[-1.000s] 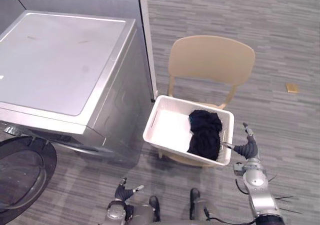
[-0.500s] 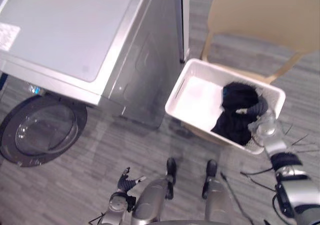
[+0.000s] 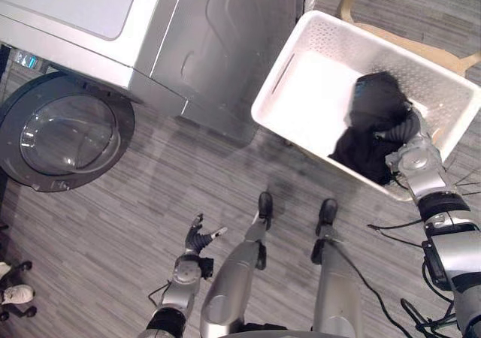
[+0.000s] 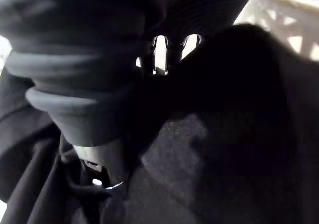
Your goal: Pick up the laundry basket with both hands and put the clothes into the washing machine.
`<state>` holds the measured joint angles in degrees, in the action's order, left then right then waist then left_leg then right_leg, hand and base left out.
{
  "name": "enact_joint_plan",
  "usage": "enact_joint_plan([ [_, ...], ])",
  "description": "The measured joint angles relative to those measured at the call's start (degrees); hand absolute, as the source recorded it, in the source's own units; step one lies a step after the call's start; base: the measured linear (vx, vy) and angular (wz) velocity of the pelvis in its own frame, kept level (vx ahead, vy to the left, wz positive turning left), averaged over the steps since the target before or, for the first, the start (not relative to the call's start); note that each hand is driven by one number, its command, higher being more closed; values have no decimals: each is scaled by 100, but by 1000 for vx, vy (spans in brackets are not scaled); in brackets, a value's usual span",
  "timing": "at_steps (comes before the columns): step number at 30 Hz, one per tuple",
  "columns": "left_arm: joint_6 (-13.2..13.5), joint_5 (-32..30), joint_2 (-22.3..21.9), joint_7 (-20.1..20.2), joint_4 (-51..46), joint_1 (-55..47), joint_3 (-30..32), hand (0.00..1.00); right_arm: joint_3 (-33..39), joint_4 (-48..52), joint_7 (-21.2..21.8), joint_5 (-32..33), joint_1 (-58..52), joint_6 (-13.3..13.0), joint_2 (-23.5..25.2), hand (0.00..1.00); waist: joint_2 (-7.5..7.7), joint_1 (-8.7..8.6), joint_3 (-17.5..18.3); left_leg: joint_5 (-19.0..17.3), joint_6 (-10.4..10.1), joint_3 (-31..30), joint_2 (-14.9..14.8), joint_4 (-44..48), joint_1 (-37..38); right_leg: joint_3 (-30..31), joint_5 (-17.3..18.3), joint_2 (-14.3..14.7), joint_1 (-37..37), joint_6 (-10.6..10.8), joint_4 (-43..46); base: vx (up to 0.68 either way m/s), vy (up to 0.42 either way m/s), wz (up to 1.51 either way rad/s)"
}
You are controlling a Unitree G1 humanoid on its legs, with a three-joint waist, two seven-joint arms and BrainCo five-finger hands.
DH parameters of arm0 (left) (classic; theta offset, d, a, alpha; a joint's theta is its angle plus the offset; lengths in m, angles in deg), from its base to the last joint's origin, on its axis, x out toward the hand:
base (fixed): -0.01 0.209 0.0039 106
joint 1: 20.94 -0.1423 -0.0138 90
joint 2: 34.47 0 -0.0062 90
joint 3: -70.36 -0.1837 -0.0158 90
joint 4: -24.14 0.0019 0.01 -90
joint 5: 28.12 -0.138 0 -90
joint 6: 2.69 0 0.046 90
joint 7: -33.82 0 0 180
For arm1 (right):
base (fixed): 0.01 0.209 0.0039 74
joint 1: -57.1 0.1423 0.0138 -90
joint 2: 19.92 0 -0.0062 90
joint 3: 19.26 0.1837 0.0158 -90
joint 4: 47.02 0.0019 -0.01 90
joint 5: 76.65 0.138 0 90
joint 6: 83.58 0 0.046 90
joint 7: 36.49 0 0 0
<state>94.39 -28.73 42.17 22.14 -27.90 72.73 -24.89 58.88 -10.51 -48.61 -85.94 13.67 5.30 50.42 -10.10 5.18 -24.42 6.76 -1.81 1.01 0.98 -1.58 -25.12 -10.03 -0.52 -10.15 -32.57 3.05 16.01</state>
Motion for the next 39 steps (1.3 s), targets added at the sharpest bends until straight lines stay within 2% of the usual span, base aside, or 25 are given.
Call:
enact_joint_plan([
  [4, -9, 2, -10, 4, -2, 5, -149, 0, 80, 414, 2, 271, -154, 1, 142, 100, 29, -1, -19, 96, 32, -4, -21, -58, 42, -24, -1, 25, 24, -5, 1, 27, -55, 3],
  [8, -27, 2, 23, 5, -7, -8, -130, 0, 646, 1148, -50, 618, -463, -2, 281, 100, 125, -43, -81, 96, 32, -58, -25, -141, 407, -24, -5, 49, 391, -8, -92, 42, -24, 2],
  [9, -28, 1, 55, 7, -9, -22, -127, 0, 815, 1490, -88, 650, -582, -9, 331, 100, 153, -115, -98, 96, 32, -96, -32, -166, 513, -37, -9, 71, 550, -10, -185, 38, -13, 6],
  [12, -36, -1, 103, 20, -14, -23, -95, 0, 1104, 2179, -212, 655, -814, -86, 407, 100, 229, -136, -77, 95, 34, -92, -62, -228, 631, -24, -66, 130, 720, 17, -375, 6, -6, -3],
  [14, -58, -6, 128, 37, -9, -51, -57, 0, 1416, 2816, -287, 771, -1138, -170, 667, 100, 282, -134, -56, 95, 35, -99, -103, -282, 774, -25, -122, 198, 927, 19, -559, 0, 0, 0],
  [18, -117, -14, 138, 54, 15, -196, 64, 0, 1567, 3657, -236, 1237, -1806, -344, 1311, 100, 403, -162, 134, 90, 40, -161, -126, -364, 1037, -63, -141, 240, 1222, 14, -713, 66, -14, 1],
  [21, -187, -29, 181, 102, 141, -349, 196, 0, 1595, 4337, 22, 1901, -2541, -526, 2041, 100, 569, -272, 369, 74, 50, -244, -130, -368, 1310, -108, -136, 254, 1604, 20, -853, 111, -5, 14],
  [22, -193, -32, 184, 167, 157, -430, 257, 0, 1573, 4540, 135, 2084, -2747, -536, 2242, 100, 625, -282, 493, 41, 54, -243, -130, -369, 1375, -108, -128, 260, 1684, 31, -896, 93, 3, 5],
  [24, -236, -48, 191, 192, 271, -591, 360, 0, 1380, 5101, 498, 2673, -3353, -733, 2604, 100, 758, -284, 778, -79, 70, -219, -134, -370, 1641, -83, -90, 300, 1991, 84, -1011, 86, 1, -3],
  [26, -248, -50, 219, 243, 319, -724, 374, 0, 1187, 5405, 654, 2905, -3650, -781, 2746, 100, 838, -286, 945, -134, 58, -164, -136, -370, 1783, -35, -87, 307, 2129, 88, -1061, 51, 14, -18],
  [27, -285, -50, 222, 292, 322, -889, 396, 0, 995, 5596, 892, 3121, -3856, -835, 2864, 100, 933, -278, 1078, -184, 72, -23, -146, -369, 1942, 99, -97, 316, 2258, 98, -1133, 46, 19, -32],
  [31, -298, -59, 225, 315, 326, -1167, 572, 0, 663, 5930, 1236, 3265, -4140, -921, 3045, 100, 1084, -281, 1232, -387, 65, 260, -170, -222, 2105, 389, -105, 346, 2316, 110, -1068, 0, 16, -42],
  [32, -302, -59, 237, 346, 321, -1155, 582, 0, 645, 5974, 1278, 3302, -4263, -985, 3097, 100, 1095, -291, 1234, -524, 88, 256, -174, 65, 2003, 397, -58, 324, 2272, 118, -875, -43, 3, 5],
  [34, -282, -59, 254, 396, 305, -1125, 605, 0, 644, 5975, 1335, 3289, -4418, -985, 3124, 100, 1082, -303, 1228, -691, 182, 170, -195, 484, 1789, 530, 287, 296, 2151, 168, -281, -72, -29, 38],
  [35, -270, -59, 271, 400, 278, -1095, 673, 0, 647, 5975, 1339, 3276, -4519, -986, 3164, 100, 1079, -309, 1225, -706, 205, -10, -194, 706, 1691, 751, 783, 280, 1941, 55, 791, -47, -116, 97],
  [36, -261, -59, 277, 390, 142, -1112, 827, 0, 663, 5984, 1327, 3220, -4596, -1002, 3214, 100, 1081, -307, 1226, -703, 200, -290, -186, 938, 1536, 915, 1143, 279, 1910, 143, 1703, -27, -149, 117],
  [38, -254, -58, 314, 379, -199, -1123, 904, 0, 688, 6111, 1293, 3089, -4644, -1019, 3229, 100, 1113, -263, 1252, -688, 177, -612, -148, 1343, 1125, 1226, 1413, 300, 2062, 329, 2380, -19, -191, 117],
  [39, -240, -58, 315, 370, -315, -1134, 931, 0, 656, 6160, 1244, 3009, -4623, -1020, 3229, 100, 1130, -209, 1262, -683, 170, -683, -124, 1474, 963, 1363, 1472, 304, 2182, 324, 2344, -105, -248, 98],
])
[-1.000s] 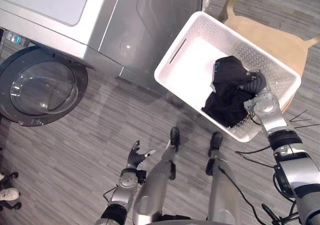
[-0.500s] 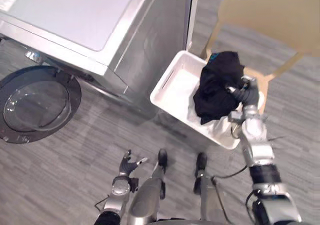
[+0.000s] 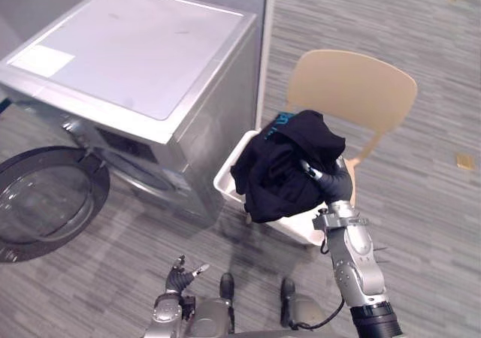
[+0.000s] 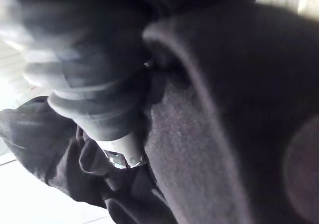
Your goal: Pick up the laundry basket with both hands and put the clothes into the washing machine.
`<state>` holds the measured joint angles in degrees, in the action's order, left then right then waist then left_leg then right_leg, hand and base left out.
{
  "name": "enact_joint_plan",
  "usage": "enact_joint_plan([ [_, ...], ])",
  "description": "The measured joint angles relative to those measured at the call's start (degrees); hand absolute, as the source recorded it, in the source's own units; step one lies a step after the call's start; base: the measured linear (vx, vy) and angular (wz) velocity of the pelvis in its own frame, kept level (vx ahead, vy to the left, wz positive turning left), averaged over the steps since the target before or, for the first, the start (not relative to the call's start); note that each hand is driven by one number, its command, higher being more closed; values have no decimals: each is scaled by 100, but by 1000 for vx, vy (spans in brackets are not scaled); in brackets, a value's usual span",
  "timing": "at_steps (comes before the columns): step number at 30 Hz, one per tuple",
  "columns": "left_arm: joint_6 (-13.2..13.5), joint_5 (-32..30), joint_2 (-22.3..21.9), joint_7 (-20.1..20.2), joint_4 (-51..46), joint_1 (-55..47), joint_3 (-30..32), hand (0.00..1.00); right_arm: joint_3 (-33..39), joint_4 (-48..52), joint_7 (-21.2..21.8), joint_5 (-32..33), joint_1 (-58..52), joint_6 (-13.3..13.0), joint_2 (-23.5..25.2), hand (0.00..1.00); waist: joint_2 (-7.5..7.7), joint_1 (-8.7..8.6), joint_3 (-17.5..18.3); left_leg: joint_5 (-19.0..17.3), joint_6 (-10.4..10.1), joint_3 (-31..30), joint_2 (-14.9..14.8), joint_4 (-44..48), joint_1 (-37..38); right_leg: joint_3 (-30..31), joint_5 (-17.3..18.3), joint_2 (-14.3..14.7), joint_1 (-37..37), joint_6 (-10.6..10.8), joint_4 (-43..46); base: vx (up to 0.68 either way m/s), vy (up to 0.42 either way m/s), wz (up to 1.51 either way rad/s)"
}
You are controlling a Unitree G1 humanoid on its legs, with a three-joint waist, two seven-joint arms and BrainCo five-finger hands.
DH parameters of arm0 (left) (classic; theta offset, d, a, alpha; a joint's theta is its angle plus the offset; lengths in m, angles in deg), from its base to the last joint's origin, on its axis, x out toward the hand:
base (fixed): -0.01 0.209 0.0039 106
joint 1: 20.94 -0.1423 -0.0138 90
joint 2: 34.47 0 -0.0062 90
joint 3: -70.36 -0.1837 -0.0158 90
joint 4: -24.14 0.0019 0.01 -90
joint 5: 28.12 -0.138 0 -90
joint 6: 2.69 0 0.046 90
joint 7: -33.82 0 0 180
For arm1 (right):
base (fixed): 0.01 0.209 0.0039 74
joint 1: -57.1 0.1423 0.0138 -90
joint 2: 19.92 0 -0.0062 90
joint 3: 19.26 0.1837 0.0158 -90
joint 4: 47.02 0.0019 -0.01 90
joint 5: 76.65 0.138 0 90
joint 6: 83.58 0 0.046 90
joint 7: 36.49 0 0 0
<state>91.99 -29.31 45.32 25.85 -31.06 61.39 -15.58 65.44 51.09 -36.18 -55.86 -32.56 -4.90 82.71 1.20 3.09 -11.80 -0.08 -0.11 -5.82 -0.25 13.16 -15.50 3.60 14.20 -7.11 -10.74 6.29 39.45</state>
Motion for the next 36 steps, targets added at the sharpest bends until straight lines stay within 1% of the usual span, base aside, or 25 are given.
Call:
enact_joint_plan([
  [1, 14, 2, -41, -77, -216, -17, 25, 0, -46, 18, -43, -131, 82, -33, -1, 100, 13, 167, 0, 45, -70, -102, 36, 193, -268, 205, 359, 22, 284, -14, -452, -217, -277, 67],
  [2, 25, 16, -124, -120, -486, -85, 22, 0, -106, -4, -128, -236, 231, -32, -32, 100, -9, 290, 2, 146, -218, -219, 27, 296, -504, 76, 712, 104, 457, -150, -952, -256, -286, 56],
  [3, 30, 26, -170, -138, -654, -158, -6, 0, -147, -10, -161, -302, 307, -32, -59, 100, -36, 309, 13, 217, -309, -316, 9, 297, -613, -62, 848, 131, 479, -188, -1115, -312, -295, 58],
  [4, 31, 36, -258, -196, -933, -248, -111, 0, -142, -47, -166, -395, 426, -47, -169, 100, -190, 292, -3, 424, -507, -576, -113, 126, -718, -320, 981, 320, 459, -278, -1273, -351, -291, 78],
  [5, 25, 55, -350, -210, -1102, -276, -212, 0, -135, -158, -220, -488, 455, -67, -308, 100, -328, 232, 15, 747, -462, -761, -228, -244, -693, -559, 892, 498, 437, -435, -1280, -365, -286, 97],
  [6, 28, 55, -395, -199, -1321, -345, -389, 0, -114, -294, -308, -597, 468, -63, -434, 100, -395, 217, 5, 968, -253, -786, -355, -761, -510, -793, 825, 610, 433, -545, -1277, -401, -265, 121],
  [7, 29, 49, -377, -190, -1597, -345, -651, 0, -51, -477, -379, -719, 474, -42, -551, 100, -414, 205, -9, 344, -59, -560, -530, -1183, -417, -1120, 675, 606, 466, -738, -1423, -394, -221, 127],
  [8, 32, 43, -373, -178, -1776, -285, -814, 0, 37, -529, -394, -810, 501, 5, -577, 100, -331, 147, -29, 5, 3, -321, -504, -1160, -506, -1324, 561, 488, 442, -833, -1559, -527, -261, 147],
  [9, 94, 37, -356, -84, -2104, -230, -931, 0, 107, -685, -389, -837, 691, 54, -642, 100, -241, 75, -63, 106, -102, 12, -306, -618, -626, -1535, 318, 250, 375, -880, -1743, -406, -186, 108],
  [10, 124, 25, -339, -78, -2237, -222, -976, 0, 121, -694, -391, -840, 721, 57, -672, 100, -252, 69, -52, 104, -104, 146, -259, -412, -610, -1588, 180, 200, 352, -878, -1864, -315, -134, 76],
  [12, 288, 22, -299, -86, -2765, -212, -1070, 0, 91, -696, -383, -840, 733, 59, -794, 100, -392, 66, 31, 52, -120, 542, -315, 231, -329, -1768, -266, 181, 336, -917, -2335, -205, -32, 41],
  [13, 344, 22, -291, -89, -2869, -174, -1090, 0, 71, -696, -383, -840, 733, 59, -812, 100, -429, 59, 57, 13, -162, 648, -357, 372, -179, -1819, -371, 189, 350, -912, -2436, -221, 6, 41],
  [14, 440, 10, -282, -91, -2999, -37, -1167, 0, 30, -695, -374, -838, 749, 60, -827, 100, -460, 60, 102, -41, -147, 786, -404, 323, 255, -1894, -557, 210, 369, -897, -2664, -212, 33, 44],
  [15, 546, -57, -280, -94, -3015, 114, -1331, 0, -39, -675, -325, -826, 773, 59, -824, 100, -549, 13, 210, -5, -199, 841, -436, -381, 805, -1973, -739, 305, 385, -819, -2926, -168, 30, 47],
  [16, 570, -104, -283, -97, -3022, 195, -1403, 0, -63, -652, -287, -816, 797, 59, -819, 100, -613, -38, 267, 39, -264, 828, -491, -869, 1057, -2044, -800, 368, 383, -778, -3034, -136, 66, 56],
  [17, 582, -195, -281, -96, -3027, 393, -1601, 0, -136, -652, -252, -789, 916, 59, -782, 100, -738, -109, 351, 124, -390, 783, -607, -1604, 1343, -2201, -912, 502, 340, -748, -3158, -116, 115, 43],
  [18, 578, -245, -245, -105, -3021, 596, -1758, 0, -183, -639, -195, -746, 943, 61, -603, 100, -605, -83, 356, 317, -492, 772, -616, -1776, 1395, -2224, -1048, 483, 330, -706, -3248, -116, 115, 28],
  [19, 579, -263, -222, -110, -3033, 628, -1812, 0, -251, -639, -152, -725, 935, 65, -503, 100, -539, -52, 392, 317, -490, 776, -599, -1758, 1387, -2219, -1112, 481, 358, -701, -3326, -122, 120, 6],
  [21, 578, -527, -109, -232, -3075, 699, -2009, 0, -798, -495, 50, -384, 911, 66, -200, 100, -350, -79, 512, 310, -482, 779, -495, -1610, 1387, -2219, -1245, 397, 501, -646, -3470, -82, 102, 3],
  [24, 575, -683, -93, -358, -3085, 893, -2150, 0, -1418, -305, 322, 79, 922, 61, -50, 100, -283, -58, 554, 334, -449, 799, -421, -1601, 1417, -2204, -1333, 361, 551, -596, -3525, -75, 78, 2],
  [26, 572, -810, -94, -485, -3083, 1123, -2223, 0, -2047, -324, 469, 475, 922, 83, 106, 100, -265, -56, 578, 367, -400, 805, -372, -1601, 1426, -2177, -1405, 322, 567, -570, -3567, -72, 67, -3],
  [28, 565, -933, -53, -536, -3049, 1267, -2255, 0, -2311, -346, 582, 915, 932, 119, 133, 100, -263, -55, 583, 389, -370, 843, -354, -1601, 1443, -2135, -1469, 311, 575, -576, -3596, -62, 56, -9],
  [29, 562, -1079, 18, -612, -2970, 1342, -2311, 100, -2402, -409, 618, 1212, 933, 117, 122, 100, -260, -66, 627, 396, -364, 863, -354, -1601, 1442, -2108, -1523, 311, 600, -577, -3673, -52, 47, -12],
  [33, 503, -1262, 218, -747, -2925, 1387, -2504, 100, -2510, -523, 783, 1937, 925, 161, -17, 100, -263, -84, 763, 395, -366, 885, -379, -1544, 1435, -2088, -1678, 352, 731, -606, -3939, -14, 16, -4],
  [36, 502, -1295, 276, -842, -2921, 1387, -2597, 100, -2605, -523, 861, 2145, 917, 157, -181, 100, -256, -79, 796, 394, -367, 851, -408, -1527, 1420, -2093, -1769, 409, 792, -652, -4074, -40, -5, 0],
])
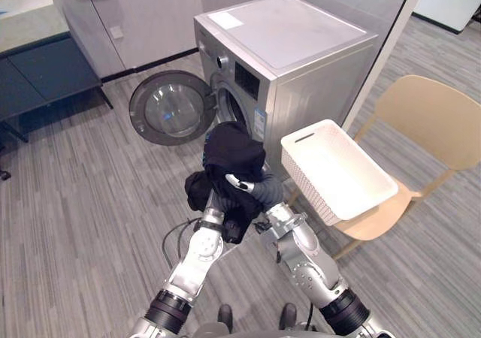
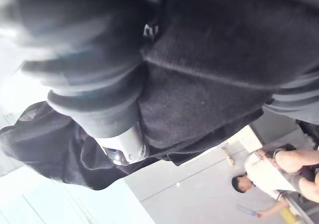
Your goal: Pick up the laundry basket with both hands and put the clothes into the washing machine.
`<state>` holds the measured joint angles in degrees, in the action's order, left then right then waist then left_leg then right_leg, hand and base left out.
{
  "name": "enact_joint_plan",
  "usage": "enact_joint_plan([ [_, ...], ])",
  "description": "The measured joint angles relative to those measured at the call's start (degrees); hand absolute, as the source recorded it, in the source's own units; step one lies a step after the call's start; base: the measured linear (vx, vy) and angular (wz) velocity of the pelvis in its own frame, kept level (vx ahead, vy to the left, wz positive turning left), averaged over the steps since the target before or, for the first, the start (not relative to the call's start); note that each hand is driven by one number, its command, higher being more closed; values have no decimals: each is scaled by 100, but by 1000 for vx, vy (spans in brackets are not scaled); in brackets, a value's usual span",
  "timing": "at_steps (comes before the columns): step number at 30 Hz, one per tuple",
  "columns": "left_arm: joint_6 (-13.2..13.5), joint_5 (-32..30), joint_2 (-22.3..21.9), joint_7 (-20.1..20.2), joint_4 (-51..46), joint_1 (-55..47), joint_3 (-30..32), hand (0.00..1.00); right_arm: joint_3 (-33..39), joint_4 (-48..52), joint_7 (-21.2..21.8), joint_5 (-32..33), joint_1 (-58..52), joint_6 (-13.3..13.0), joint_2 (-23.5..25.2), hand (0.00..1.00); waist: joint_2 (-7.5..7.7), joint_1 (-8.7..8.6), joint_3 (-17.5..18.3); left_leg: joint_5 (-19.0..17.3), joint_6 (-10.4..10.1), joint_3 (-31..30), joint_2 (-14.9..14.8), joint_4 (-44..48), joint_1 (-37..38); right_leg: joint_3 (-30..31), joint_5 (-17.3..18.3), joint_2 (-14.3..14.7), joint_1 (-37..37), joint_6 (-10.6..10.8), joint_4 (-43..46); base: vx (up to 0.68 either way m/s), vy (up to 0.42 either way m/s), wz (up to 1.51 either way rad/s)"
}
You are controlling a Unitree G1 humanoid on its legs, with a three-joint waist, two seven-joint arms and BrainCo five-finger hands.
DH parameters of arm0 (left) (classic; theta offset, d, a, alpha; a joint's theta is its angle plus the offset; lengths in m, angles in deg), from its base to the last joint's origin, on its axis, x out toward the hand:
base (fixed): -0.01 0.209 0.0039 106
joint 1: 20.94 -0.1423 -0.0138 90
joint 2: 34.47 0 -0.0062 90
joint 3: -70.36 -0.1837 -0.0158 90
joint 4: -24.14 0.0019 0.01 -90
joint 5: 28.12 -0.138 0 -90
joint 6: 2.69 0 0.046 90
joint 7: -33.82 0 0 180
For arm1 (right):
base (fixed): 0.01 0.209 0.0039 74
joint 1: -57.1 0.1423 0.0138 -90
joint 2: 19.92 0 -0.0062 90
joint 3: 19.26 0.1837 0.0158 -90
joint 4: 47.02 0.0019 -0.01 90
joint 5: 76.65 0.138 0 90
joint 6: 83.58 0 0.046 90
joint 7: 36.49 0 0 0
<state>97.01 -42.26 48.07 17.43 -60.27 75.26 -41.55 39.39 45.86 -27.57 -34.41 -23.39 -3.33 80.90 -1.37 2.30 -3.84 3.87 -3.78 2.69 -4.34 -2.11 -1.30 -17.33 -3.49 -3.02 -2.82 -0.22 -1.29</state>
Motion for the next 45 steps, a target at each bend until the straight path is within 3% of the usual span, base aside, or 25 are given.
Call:
enact_joint_plan([
  [1, 0, 0, 15, -9, 1, 0, 1, 100, -23, 0, 6, 3, -3, -4, -35, 100, 4, -1, 3, 0, 0, -3, -8, 1, 2, -2, -17, 14, 19, -9, -36, -34, -12, 1],
  [2, 0, 6, 48, -13, 15, 0, -15, 100, -30, 0, 16, 4, -23, -4, -66, 0, 7, -6, 10, 0, -1, -18, -26, 0, 5, -11, -50, 43, 69, -16, -107, -31, -14, 1],
  [7, 0, 81, 55, 10, 131, -51, 27, 100, 19, 1, 121, -41, -306, -27, -149, 0, 36, -2, 73, 1, -5, -19, -80, -6, 10, -21, -141, 152, 147, -85, -323, 0, 0, 0],
  [12, 2, 246, -360, 18, 131, -367, 804, 100, 588, -9, 123, -887, -936, 0, -117, 0, 66, -1, 120, 38, -46, -3, -101, -109, 50, -10, -200, 221, 174, -127, -433, 4, 5, -2],
  [20, 2, 466, -506, 33, 322, -1229, 1828, 100, 2345, -52, -633, -3378, -1631, -105, -251, 0, 63, -4, 123, 36, -46, 51, -94, -191, 235, 36, -165, 220, 298, -78, -434, 13, 29, -2],
  [26, -74, 847, -464, 191, 1001, -1702, 2300, 100, 3087, -1072, -933, -4305, -1971, -60, -314, 0, 52, -2, 106, 32, -49, -15, -88, -189, 152, -25, -125, 215, 298, -32, -434, -7, 22, 7],
  [31, -185, 1017, -453, 397, 1341, -1748, 2539, 100, 3637, -2655, -1136, -4727, -1998, 135, -310, 0, 3, -9, -103, -2, -51, -475, -36, -64, -412, -671, 36, 151, 134, -11, -423, -34, 11, 67],
  [33, -221, 1017, -467, 405, 1456, -1751, 2539, 100, 3797, -3251, -1213, -4804, -2002, 190, -310, 0, -68, -9, -179, -95, 83, -345, -62, -66, -554, -1027, 185, 59, 90, 43, -270, 16, 4, 93],
  [34, -271, 1017, -505, 408, 1527, -1751, 2539, 100, 3887, -3603, -1272, -4862, -1980, 250, -308, 0, -96, -12, -206, -250, 321, 111, -89, -53, -619, -1236, 278, -75, 52, 100, -174, 75, 37, 87],
  [35, -295, 1017, -551, 415, 1558, -1753, 2536, 100, 3949, -3843, -1282, -4881, -1948, 282, -317, 0, -113, -18, -254, -300, 400, 597, -130, 21, -628, -1356, 328, -185, 56, 136, -104, 146, 76, 92],
  [36, -300, 1017, -609, 427, 1573, -1777, 2534, 100, 3982, -4029, -1309, -4912, -1905, 363, -325, 0, -146, -34, -311, -312, 417, 1036, -185, 128, -644, -1464, 404, -259, 54, 189, 3, 195, 104, 73],
  [37, -301, 1018, -643, 467, 1578, -1838, 2536, 100, 3989, -4265, -1364, -4937, -1805, 419, -350, 0, -270, -40, -326, -236, 304, 1226, -248, 221, -648, -1556, 510, -322, 54, 281, 193, 228, 128, 50],
  [38, -300, 1018, -632, 502, 1590, -1901, 2556, 100, 3977, -4377, -1401, -4977, -1734, 463, -336, 0, -289, -23, -327, -182, 230, 1228, -251, 344, -681, -1559, 561, -377, 57, 370, 299, 226, 125, 19],
  [40, -300, 1018, -636, 514, 1592, -1998, 2655, 100, 3930, -4482, -1421, -5085, -1592, 512, -234, 0, -244, 0, -353, -346, 256, 1287, -223, 658, -722, -1514, 676, -550, 66, 506, 470, 207, 111, -4],
  [41, -302, 1019, -638, 518, 1595, -2027, 2663, 100, 3930, -4484, -1428, -5118, -1499, 526, -191, 0, -230, 0, -368, -593, 308, 1300, -144, 899, -778, -1509, 838, -728, 30, 587, 696, 260, 152, 7],
  [42, -301, 1019, -668, 522, 1594, -2093, 2659, 100, 3929, -4509, -1437, -5144, -1434, 531, -195, 0, -115, 3, -437, -926, 402, 1316, -43, 1253, -847, -1469, 1097, -1045, -107, 726, 1276, 267, 166, 8],
  [43, -302, 1021, -668, 523, 1593, -2095, 2659, 100, 3930, -4530, -1441, -5144, -1416, 534, -195, 0, -122, 4, -431, -997, 419, 1313, -10, 1323, -852, -1460, 1169, -1130, -126, 749, 1439, 275, 168, 16],
  [44, -312, 1063, -670, 527, 1593, -2150, 2649, 100, 3932, -4546, -1471, -5146, -1385, 589, -198, 0, -5, -10, -474, -1258, 465, 1250, 161, 1509, -814, -1360, 1399, -1465, -278, 733, 2161, 283, 181, 31],
  [45, -328, 1120, -682, 529, 1589, -2163, 2599, 100, 3937, -4507, -1512, -5144, -1402, 615, -227, 0, 33, -76, -501, -1481, 591, 1109, 340, 1651, -775, -1042, 1421, -1786, -599, 526, 3124, 290, 213, 42],
])
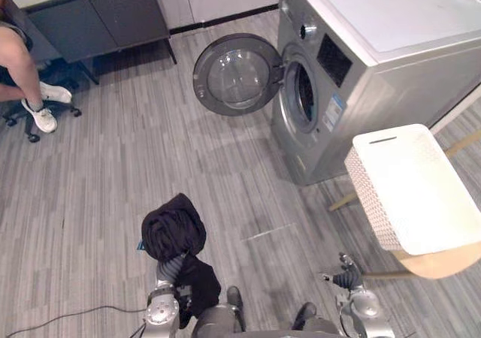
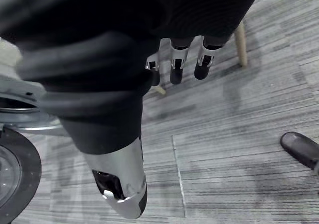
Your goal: Pick up the laundry basket with both hands and put the clothes into the washing machine.
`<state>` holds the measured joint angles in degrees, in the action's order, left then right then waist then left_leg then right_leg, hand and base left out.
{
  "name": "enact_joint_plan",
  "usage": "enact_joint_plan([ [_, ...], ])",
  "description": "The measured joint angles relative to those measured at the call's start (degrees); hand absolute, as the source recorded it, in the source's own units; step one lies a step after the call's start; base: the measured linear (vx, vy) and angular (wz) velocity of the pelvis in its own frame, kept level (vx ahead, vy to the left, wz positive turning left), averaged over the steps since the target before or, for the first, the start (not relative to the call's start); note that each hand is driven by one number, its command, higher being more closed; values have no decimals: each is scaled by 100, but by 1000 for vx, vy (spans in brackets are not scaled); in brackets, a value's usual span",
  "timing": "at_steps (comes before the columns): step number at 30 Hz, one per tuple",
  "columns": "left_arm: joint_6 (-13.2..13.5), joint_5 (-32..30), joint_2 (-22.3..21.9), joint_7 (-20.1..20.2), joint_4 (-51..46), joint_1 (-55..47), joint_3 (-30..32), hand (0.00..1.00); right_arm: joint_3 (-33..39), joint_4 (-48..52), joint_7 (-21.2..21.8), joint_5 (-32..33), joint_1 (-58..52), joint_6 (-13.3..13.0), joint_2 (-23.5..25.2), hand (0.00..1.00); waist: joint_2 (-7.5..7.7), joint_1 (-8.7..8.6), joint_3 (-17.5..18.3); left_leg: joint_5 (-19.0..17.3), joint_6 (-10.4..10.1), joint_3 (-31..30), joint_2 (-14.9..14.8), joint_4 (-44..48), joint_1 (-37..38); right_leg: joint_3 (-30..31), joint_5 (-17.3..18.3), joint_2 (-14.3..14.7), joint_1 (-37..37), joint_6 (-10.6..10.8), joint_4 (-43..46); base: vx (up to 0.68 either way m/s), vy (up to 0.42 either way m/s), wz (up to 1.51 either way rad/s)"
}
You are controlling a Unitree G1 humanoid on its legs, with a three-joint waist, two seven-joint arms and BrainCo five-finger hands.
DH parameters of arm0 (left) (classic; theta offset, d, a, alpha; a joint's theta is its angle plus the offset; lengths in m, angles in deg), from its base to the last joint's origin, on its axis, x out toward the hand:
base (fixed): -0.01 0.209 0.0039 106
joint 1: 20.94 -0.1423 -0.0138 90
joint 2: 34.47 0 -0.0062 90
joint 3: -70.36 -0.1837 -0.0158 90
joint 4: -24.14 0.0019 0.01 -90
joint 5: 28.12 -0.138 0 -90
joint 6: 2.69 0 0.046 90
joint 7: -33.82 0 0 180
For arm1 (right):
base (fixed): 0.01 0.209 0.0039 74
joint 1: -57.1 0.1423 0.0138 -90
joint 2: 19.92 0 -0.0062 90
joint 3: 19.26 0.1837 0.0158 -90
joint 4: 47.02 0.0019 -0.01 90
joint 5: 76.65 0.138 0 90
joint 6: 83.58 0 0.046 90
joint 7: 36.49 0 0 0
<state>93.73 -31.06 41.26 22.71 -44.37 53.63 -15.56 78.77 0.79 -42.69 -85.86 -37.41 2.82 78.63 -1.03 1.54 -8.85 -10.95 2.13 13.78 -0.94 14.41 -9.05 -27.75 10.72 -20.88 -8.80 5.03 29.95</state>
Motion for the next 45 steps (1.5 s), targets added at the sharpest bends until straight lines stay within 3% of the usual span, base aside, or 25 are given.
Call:
enact_joint_plan([
  [1, 0, 1, 9, 1, -10, 23, -18, 100, -5, 27, -11, 3, -10, 15, -6, 0, 4, -75, -7, -75, 22, -107, 64, 79, 82, 326, -99, -110, -260, -156, 602, 378, 215, 62],
  [2, -21, 0, 112, -6, -8, 72, -47, 100, -10, 63, -16, 6, 1, 16, 65, 0, -1, -160, -127, -199, 84, -312, 79, 193, 282, 1185, 76, -31, -729, -48, 1635, 445, 152, 81],
  [3, -45, -2, 207, -12, -9, 132, -157, 100, -18, 97, -13, 9, -51, 12, 123, 0, -3, -244, -220, -323, 94, -487, 2, 169, 548, 1485, 436, 358, -871, 4, 1990, 475, 92, 86],
  [7, -47, 0, 332, -13, -3, 336, -225, 100, -102, 376, -18, 11, -88, -22, 125, 0, -120, -399, -348, -367, 78, -866, -97, -428, 1378, 1173, 638, 1108, -1690, -265, 1200, 546, 3, 58],
  [9, -37, -3, 364, -7, 2, 557, -298, 100, -132, 545, -16, 10, -103, -55, 92, 0, -81, -414, -429, -452, -184, -897, -148, -447, 1641, 818, 8, 1411, -1959, -406, -152, 613, -51, 59],
  [10, -30, -11, 404, -5, -6, 575, -371, 100, -173, 562, -18, 9, -161, -58, 84, 0, -21, -408, -404, -631, -479, -903, -132, -423, 1871, 686, -807, 1604, -1938, -675, -1092, 638, -75, 60],
  [11, -29, -15, 447, 15, 6, 535, -430, 100, -239, 591, -14, 9, -259, -57, 78, 0, 103, -442, -348, -750, -662, -950, -55, -302, 2054, 784, -1692, 1557, -1919, -1349, -1173, 645, -63, 49],
  [12, -47, -30, 285, 74, 135, 597, -467, 100, -228, 579, 4, 9, -189, -37, -39, 0, -197, -442, -359, -775, -800, -925, -270, -52, 2063, 622, -1444, 1640, -1927, -1328, -780, 626, -97, 34],
  [13, -31, -55, 285, 116, 120, 612, -587, 100, -230, 735, 17, 9, -172, -51, 12, 0, -222, -447, -352, -519, -1148, -855, -388, 661, 1765, 548, -1017, 1675, -1812, -1368, -693, 617, -141, 2],
  [15, -41, -53, 204, 223, 143, 600, -609, 100, -312, 1001, 22, 10, -174, -57, 91, 0, -266, -394, -441, 661, -1094, -797, -831, 3119, 880, 641, -761, 2060, -995, -1472, -1137, 700, -177, -30],
  [16, -40, -54, 186, 243, 141, 540, -620, 100, -346, 1066, 11, 14, -191, -58, 119, 0, -246, -362, -453, 585, -1035, -713, -974, 3791, 691, 754, -734, 2200, -715, -1487, -1320, 621, -111, -63],
  [17, -40, -53, 164, 256, 141, 529, -634, 100, -361, 1210, 13, 16, -211, -64, 188, 0, -187, -326, -491, 420, -776, -606, -1136, 4471, 461, 909, -666, 2317, -325, -1504, -1504, 574, -84, -85],
  [18, -40, -53, 127, 310, 134, 529, -654, 100, -358, 1383, -10, 24, -214, -126, 276, 0, -69, -258, -542, 241, -533, -398, -1230, 4916, 194, 1212, -594, 2387, 112, -1484, -1676, 556, -60, -92],
  [20, -34, -53, 97, 351, 54, 539, -801, 100, -353, 1500, -18, 39, -209, -214, 298, 0, -10, -187, -546, 78, -316, -243, -1238, 4827, -259, 1590, -577, 2405, 507, -1470, -1948, 488, 15, -113],
  [22, -26, -54, 59, 372, -7, 533, -896, 100, -342, 1455, -25, 71, -215, -220, 290, 0, -7, -124, -555, -142, -279, -316, -1126, 4071, -712, 1998, -573, 2418, 761, -1462, -2133, 431, 91, -118],
  [25, -28, -73, 79, 400, 1, 540, -980, 100, -334, 1306, -104, 69, -255, -204, 255, 0, 17, -61, -570, -233, -369, -1397, -534, 1939, -876, 2767, -359, 2364, 1015, -1130, -2140, 412, 248, -137],
  [26, -29, -133, 67, 402, 47, 542, -984, 100, -275, 1180, -138, 65, -219, -211, 255, 0, -39, -68, -557, -75, -577, -1962, -380, 1092, -803, 3068, -235, 2384, 1074, -964, -2123, 339, 329, -144],
  [28, -29, -208, 21, 398, 147, 541, -1079, 100, -149, 1100, -157, 61, -263, -205, 149, 0, -315, -81, -503, 966, -805, -2460, -504, 281, -736, 3514, 37, 2596, 1062, -701, -1917, 343, 388, -147],
  [29, -66, -232, 72, 410, 311, 616, -1116, 100, -97, 999, -168, 62, -282, -162, 259, 0, -94, -87, -500, 709, -689, -2100, -422, 557, -691, 3806, 241, 2393, 951, -500, -1597, 196, 288, -106],
  [31, -74, -233, 128, 398, 284, 633, -1091, 100, -167, 1078, -161, 60, -436, -161, 365, 0, 130, -76, -394, 382, -528, -1493, -308, 579, -572, 4085, 491, 2142, 691, -237, -1242, 181, 305, -139],
  [34, -85, -222, 200, 340, 185, 617, -1075, 100, -393, 1001, -159, 61, -314, -158, 404, 0, 225, -97, -374, 123, -221, -432, -313, 474, -249, 3511, 408, 1741, 160, -41, -723, 102, 287, -171],
  [36, -98, -211, 285, 334, 61, 642, -1061, 100, -453, 734, -161, 62, -141, -152, 408, 0, 233, -104, -372, 95, -165, 155, -345, 230, -13, 2459, 303, 1406, -52, 30, -674, 82, 189, -163],
  [39, -100, -173, 436, 318, -73, 715, -873, 100, -507, 232, -171, 63, 150, -124, 409, 0, 237, -97, -376, -51, -173, 951, -511, 59, 386, 86, 127, 1059, -40, -239, -921, 121, 88, -136],
  [43, -102, -182, 619, 319, 49, 802, -809, 100, -470, 33, -262, 61, 170, -91, 365, 0, 243, -287, -376, -73, -206, 989, -609, 334, 454, 245, 25, 1204, 144, -358, -1165, 182, -82, -58],
  [45, -102, -222, 563, 328, 107, 763, -811, 100, -433, -14, -302, 64, 32, -82, 294, 0, 185, -338, -408, -251, -264, 981, -983, 1383, 367, 371, 26, 1447, 589, -359, -1501, 181, -88, -39],
])
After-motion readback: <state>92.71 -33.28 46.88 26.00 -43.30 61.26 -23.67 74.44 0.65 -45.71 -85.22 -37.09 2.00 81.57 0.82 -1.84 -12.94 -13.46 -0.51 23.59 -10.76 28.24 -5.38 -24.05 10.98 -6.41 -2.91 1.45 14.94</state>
